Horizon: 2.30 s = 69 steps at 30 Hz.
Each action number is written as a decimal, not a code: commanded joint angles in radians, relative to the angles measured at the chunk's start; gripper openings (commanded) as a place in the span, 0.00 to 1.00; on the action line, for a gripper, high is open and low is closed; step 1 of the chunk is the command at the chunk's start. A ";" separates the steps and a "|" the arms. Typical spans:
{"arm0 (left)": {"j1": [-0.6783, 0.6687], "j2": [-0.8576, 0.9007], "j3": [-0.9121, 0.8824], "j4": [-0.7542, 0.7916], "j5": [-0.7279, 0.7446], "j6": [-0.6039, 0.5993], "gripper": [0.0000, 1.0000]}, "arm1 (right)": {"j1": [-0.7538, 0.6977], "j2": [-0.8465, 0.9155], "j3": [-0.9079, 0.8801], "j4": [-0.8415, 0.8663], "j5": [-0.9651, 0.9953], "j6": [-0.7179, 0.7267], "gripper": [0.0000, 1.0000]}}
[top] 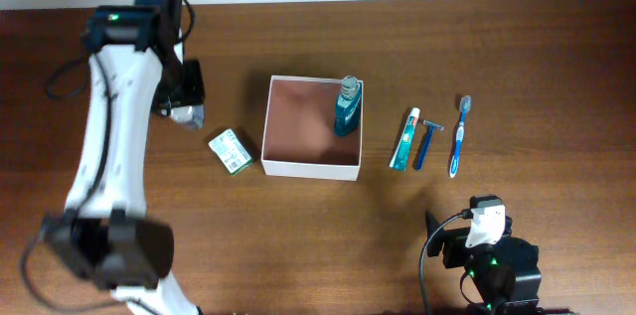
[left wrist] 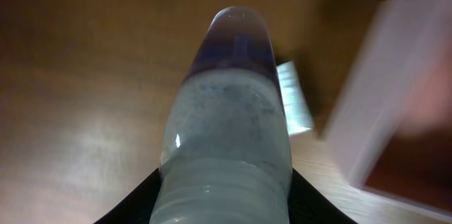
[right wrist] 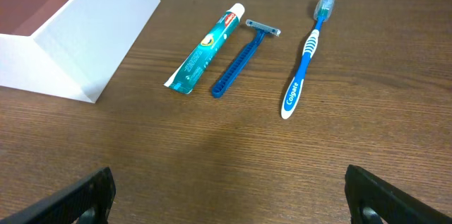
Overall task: Pack container
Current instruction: 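Place the blue bottle into the box beside the Listerine, then grasp the green Dettol soap box with the left gripper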
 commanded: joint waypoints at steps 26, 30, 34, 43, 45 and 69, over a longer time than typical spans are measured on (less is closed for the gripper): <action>-0.407 0.291 0.023 0.328 0.124 0.037 0.33 | -0.008 -0.008 -0.006 0.002 -0.006 0.011 0.99; -0.415 0.296 0.023 0.354 0.146 0.036 0.79 | -0.008 -0.008 -0.006 0.002 -0.006 0.011 0.99; -0.415 0.295 0.039 0.322 0.150 0.037 0.87 | -0.008 -0.008 -0.006 0.002 -0.006 0.011 0.99; -0.344 0.295 0.248 0.056 0.146 0.032 0.93 | -0.008 -0.008 -0.006 0.002 -0.006 0.011 0.99; -0.316 0.295 0.326 -0.022 0.146 0.032 0.93 | -0.008 -0.008 -0.006 0.002 -0.006 0.011 0.99; 0.024 0.117 -0.300 0.205 0.248 -0.131 0.95 | -0.008 -0.008 -0.006 0.002 -0.006 0.011 0.99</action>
